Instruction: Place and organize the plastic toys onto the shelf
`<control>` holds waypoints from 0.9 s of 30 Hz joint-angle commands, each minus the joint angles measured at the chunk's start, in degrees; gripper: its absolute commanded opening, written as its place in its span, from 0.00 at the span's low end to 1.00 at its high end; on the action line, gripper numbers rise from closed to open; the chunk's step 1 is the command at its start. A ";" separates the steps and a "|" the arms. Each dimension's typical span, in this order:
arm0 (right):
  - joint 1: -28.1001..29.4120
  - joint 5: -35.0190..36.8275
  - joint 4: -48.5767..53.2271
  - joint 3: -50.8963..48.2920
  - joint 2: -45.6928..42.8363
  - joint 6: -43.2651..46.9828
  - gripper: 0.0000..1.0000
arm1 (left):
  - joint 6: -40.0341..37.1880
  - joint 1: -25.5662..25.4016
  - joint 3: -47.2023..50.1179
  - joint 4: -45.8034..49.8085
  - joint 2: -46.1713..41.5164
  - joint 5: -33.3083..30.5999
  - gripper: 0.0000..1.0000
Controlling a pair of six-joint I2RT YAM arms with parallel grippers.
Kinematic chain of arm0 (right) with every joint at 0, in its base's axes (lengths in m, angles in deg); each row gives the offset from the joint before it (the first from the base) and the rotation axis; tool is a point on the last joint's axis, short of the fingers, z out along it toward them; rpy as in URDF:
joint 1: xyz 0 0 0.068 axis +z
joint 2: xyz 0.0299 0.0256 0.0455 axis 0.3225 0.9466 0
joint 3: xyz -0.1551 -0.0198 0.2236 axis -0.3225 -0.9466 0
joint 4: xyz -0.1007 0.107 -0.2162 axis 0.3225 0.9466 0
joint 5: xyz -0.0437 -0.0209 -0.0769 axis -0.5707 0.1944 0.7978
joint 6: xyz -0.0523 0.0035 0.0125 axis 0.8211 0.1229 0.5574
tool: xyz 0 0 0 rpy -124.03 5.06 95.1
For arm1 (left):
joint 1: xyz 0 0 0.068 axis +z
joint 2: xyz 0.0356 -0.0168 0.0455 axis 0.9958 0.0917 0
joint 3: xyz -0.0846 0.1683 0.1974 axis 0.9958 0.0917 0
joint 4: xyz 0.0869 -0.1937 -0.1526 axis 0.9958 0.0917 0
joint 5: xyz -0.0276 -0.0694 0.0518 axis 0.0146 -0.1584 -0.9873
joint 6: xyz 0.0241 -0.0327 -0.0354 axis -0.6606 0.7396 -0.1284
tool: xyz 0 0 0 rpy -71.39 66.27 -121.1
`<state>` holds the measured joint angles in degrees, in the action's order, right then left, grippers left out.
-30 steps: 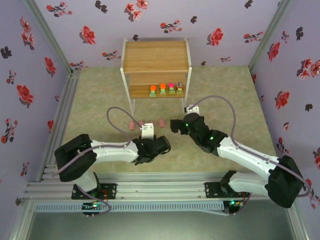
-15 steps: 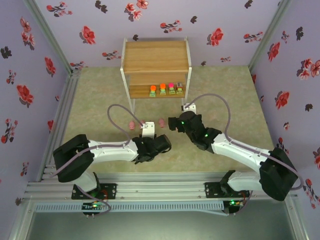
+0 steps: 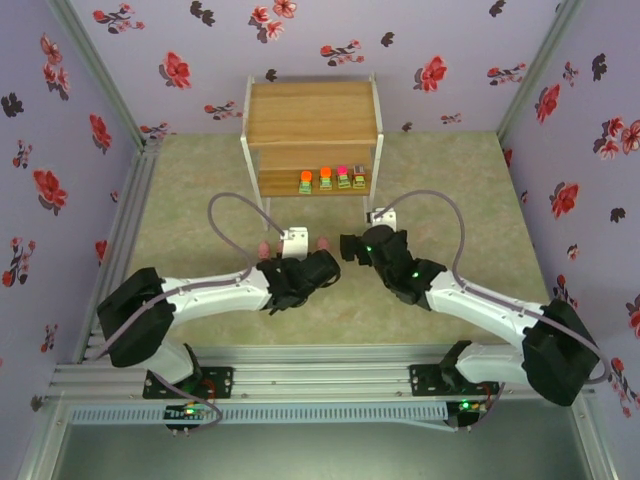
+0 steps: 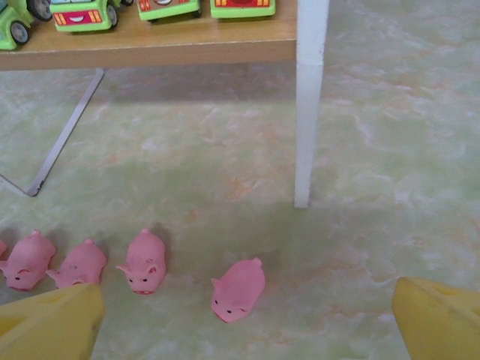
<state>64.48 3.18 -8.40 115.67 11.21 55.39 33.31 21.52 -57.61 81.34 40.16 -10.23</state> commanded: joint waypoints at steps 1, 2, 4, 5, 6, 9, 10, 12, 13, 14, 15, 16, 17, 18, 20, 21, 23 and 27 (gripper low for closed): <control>-0.59 2.58 -1.66 -0.74 -1.40 -0.79 0.99 | -4.52 1.95 -2.53 1.13 -2.27 -0.38 0.28; -0.64 2.61 -1.65 -0.80 -1.36 -0.84 0.99 | -5.22 2.52 -2.73 0.91 -2.64 0.02 0.28; -0.67 2.79 -1.70 -0.81 -1.36 -1.17 0.99 | -7.04 3.63 -3.43 0.26 -3.19 0.98 0.29; -0.67 2.96 -1.86 -0.97 -1.44 -1.28 0.99 | -7.67 4.06 -3.95 0.28 -3.21 1.25 0.29; -0.73 2.93 -2.10 -1.16 -1.63 -1.37 0.99 | -8.43 4.48 -4.54 0.45 -3.21 1.39 0.29; -0.72 2.92 -2.41 -1.39 -1.73 -1.52 0.99 | -10.51 5.67 -6.32 0.42 -3.04 1.89 0.29; -0.72 2.98 -2.41 -1.34 -1.75 -1.55 0.99 | -11.40 6.12 -6.87 0.19 -3.08 2.25 0.29; -0.69 2.93 -2.52 -1.34 -1.51 -1.54 0.99 | -12.89 7.08 -7.83 -0.32 -2.98 3.11 0.29; -0.69 2.97 -2.58 -1.32 -1.41 -1.50 0.99 | -13.53 7.56 -8.30 -0.57 -3.03 3.46 0.29; -0.69 3.05 -2.57 -1.27 -1.32 -1.39 0.99 | -13.94 8.10 -8.67 -0.76 -3.06 4.03 0.29; -0.71 3.01 -2.50 -1.25 -1.32 -1.46 0.99 | -14.41 8.82 -9.04 -0.95 -3.00 4.43 0.29; -0.72 3.07 -2.50 -1.27 -1.32 -1.44 0.99 | -14.85 9.43 -9.52 -1.14 -2.95 4.98 0.29; -0.75 3.15 -2.54 -1.28 -1.38 -1.37 0.99 | -15.43 10.10 -9.91 -1.27 -2.87 5.40 0.29; -0.76 3.20 -2.56 -1.32 -1.38 -1.42 0.99 | -15.89 10.58 -10.31 -1.29 -2.86 5.60 0.29; -0.79 3.18 -2.58 -1.34 -1.35 -1.44 0.99 | -17.05 11.81 -11.31 -1.21 -2.71 6.16 0.29; -0.79 3.16 -2.63 -1.34 -1.49 -1.45 0.99 | -17.52 12.33 -11.69 -1.22 -2.68 6.48 0.29; -0.86 3.08 -2.58 -1.35 -1.49 -1.46 0.99 | -18.44 13.55 -12.55 -1.38 -2.63 7.45 0.29; -0.98 2.97 -2.58 -1.34 -1.38 -1.42 0.99 | -20.02 15.94 -14.13 -1.84 -1.99 9.31 0.29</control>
<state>64.07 4.65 -10.08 115.05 10.69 54.89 16.26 36.10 -69.48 80.34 38.30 -2.41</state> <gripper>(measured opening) 0.991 0.321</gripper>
